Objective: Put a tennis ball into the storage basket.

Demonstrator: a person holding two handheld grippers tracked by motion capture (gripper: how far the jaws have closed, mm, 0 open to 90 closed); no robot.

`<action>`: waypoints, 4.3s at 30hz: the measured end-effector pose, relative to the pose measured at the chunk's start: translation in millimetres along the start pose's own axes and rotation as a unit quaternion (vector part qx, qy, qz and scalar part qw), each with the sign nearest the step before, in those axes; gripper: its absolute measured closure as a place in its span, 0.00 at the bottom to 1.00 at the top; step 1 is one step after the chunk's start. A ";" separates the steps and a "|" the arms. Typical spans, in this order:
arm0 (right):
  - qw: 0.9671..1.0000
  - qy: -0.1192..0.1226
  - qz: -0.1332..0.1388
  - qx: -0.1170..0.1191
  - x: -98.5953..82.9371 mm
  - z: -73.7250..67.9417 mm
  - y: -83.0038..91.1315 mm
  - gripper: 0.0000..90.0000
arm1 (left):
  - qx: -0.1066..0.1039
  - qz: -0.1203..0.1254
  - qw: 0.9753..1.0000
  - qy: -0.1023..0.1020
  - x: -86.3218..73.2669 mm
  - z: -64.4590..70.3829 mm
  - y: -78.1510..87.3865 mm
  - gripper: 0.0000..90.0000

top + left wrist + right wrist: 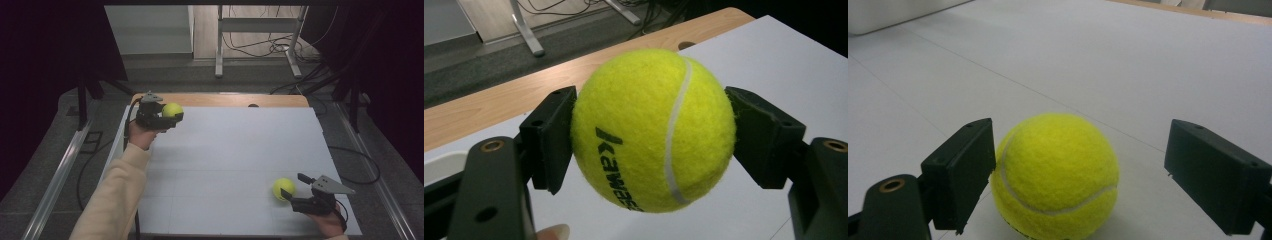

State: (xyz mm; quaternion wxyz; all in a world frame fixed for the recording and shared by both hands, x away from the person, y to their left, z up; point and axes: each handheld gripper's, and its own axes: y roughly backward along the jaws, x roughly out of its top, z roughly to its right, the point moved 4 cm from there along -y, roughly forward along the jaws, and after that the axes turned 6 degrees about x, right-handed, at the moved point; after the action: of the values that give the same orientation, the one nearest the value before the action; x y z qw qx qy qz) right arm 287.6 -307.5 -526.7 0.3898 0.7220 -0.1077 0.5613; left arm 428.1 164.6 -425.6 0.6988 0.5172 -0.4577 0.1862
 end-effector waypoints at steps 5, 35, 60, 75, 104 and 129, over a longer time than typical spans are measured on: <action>1.000 0.000 -0.001 -0.001 -0.2 0.1 -0.2 0.15 | 0.011 0.003 1.000 0.005 -0.2 -9.7 6.8 0.29; 1.000 0.001 -0.001 -0.001 0.1 0.0 -0.3 0.15 | 0.051 -0.005 0.998 0.024 -6.4 -40.7 16.9 0.29; 1.000 0.003 -0.003 -0.002 -0.1 -0.2 -0.5 0.15 | 0.095 -0.013 0.993 0.062 -20.4 -78.4 21.8 0.29; 1.000 0.002 -0.004 -0.003 -0.2 -0.2 -0.5 0.15 | 0.111 -0.028 0.991 0.069 -25.1 -89.1 18.7 0.29; 1.000 0.000 -0.004 -0.003 -0.5 0.0 -0.4 0.15 | 0.128 -0.094 0.985 0.068 -41.1 -104.0 -4.3 0.29; 1.000 0.001 -0.004 -0.004 -0.3 0.0 -0.4 0.15 | 0.126 -0.118 0.983 0.062 -46.5 -104.1 -11.1 0.28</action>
State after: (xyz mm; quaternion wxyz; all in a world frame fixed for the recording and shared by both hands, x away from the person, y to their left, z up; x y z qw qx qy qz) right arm 287.7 -307.3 -527.1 0.3953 0.7201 -0.1068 0.5601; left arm 459.1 263.1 -475.2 0.6718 0.6390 -0.3226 0.1904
